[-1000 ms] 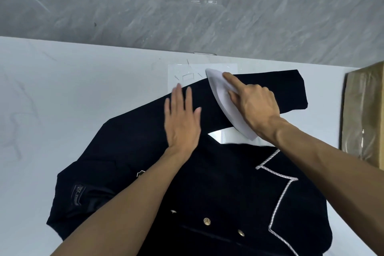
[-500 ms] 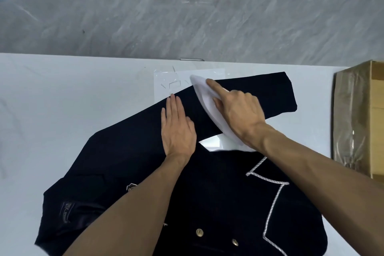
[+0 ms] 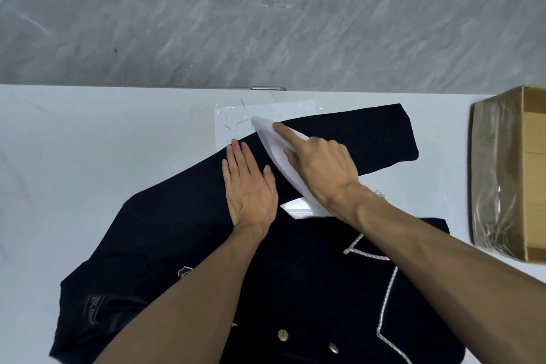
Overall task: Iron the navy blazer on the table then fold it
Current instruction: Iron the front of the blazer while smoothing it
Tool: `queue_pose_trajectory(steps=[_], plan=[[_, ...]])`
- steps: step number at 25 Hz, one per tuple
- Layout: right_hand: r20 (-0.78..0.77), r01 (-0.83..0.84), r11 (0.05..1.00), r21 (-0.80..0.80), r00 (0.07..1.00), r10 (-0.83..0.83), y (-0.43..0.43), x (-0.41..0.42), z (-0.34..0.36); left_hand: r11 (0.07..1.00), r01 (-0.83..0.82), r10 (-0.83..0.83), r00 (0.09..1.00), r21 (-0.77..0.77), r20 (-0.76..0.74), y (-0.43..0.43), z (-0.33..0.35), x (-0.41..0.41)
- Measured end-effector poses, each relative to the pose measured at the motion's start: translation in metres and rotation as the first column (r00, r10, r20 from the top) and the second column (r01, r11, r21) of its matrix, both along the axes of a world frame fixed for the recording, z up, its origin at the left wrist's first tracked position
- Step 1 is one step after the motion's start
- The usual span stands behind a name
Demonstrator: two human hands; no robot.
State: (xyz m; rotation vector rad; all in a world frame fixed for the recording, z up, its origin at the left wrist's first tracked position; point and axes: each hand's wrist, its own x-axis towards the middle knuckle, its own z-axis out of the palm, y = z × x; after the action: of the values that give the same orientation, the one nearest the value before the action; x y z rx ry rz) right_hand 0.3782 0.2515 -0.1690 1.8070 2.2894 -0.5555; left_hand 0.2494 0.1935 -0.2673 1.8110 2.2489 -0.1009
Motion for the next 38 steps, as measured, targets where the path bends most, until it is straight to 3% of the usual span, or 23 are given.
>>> queue_pose_trajectory(steps=[5,10,17,24,30,33,36,38], plan=[[0.063,0.063,0.996,0.066,0.996,-0.067,0.008,0.04,-0.004,0.999,-0.005,0.002,0.998,-0.044,-0.063,0.002,0.003,0.001],[0.033,0.262,0.961,0.088,0.964,-0.265,0.013,0.08,0.0,1.0,0.008,-0.009,0.999,-0.013,-0.042,0.0,0.002,0.001],[-0.002,0.013,0.999,0.048,1.0,-0.013,-0.002,0.032,0.0,1.0,0.024,-0.024,0.998,-0.006,-0.056,0.0,-0.001,0.001],[0.038,0.22,0.969,0.113,0.974,-0.225,0.011,0.096,0.0,1.0,0.029,-0.029,0.998,0.008,-0.052,-0.002,-0.003,-0.001],[0.05,0.249,0.96,0.127,0.965,-0.257,0.013,0.098,-0.002,0.999,0.032,-0.033,0.997,-0.011,-0.069,-0.001,0.001,0.0],[0.026,0.257,0.958,0.124,0.965,-0.262,0.013,0.099,-0.002,0.99,0.127,-0.122,0.989,0.053,-0.085,0.009,0.012,0.014],[0.021,0.246,0.961,0.13,0.968,-0.25,0.014,0.101,-0.004,0.966,0.225,-0.231,0.973,0.125,0.031,0.032,0.011,0.062],[0.024,0.242,0.962,0.127,0.969,-0.247,0.012,0.101,-0.004,0.968,0.24,-0.243,0.969,0.067,0.036,0.039,0.002,0.079]])
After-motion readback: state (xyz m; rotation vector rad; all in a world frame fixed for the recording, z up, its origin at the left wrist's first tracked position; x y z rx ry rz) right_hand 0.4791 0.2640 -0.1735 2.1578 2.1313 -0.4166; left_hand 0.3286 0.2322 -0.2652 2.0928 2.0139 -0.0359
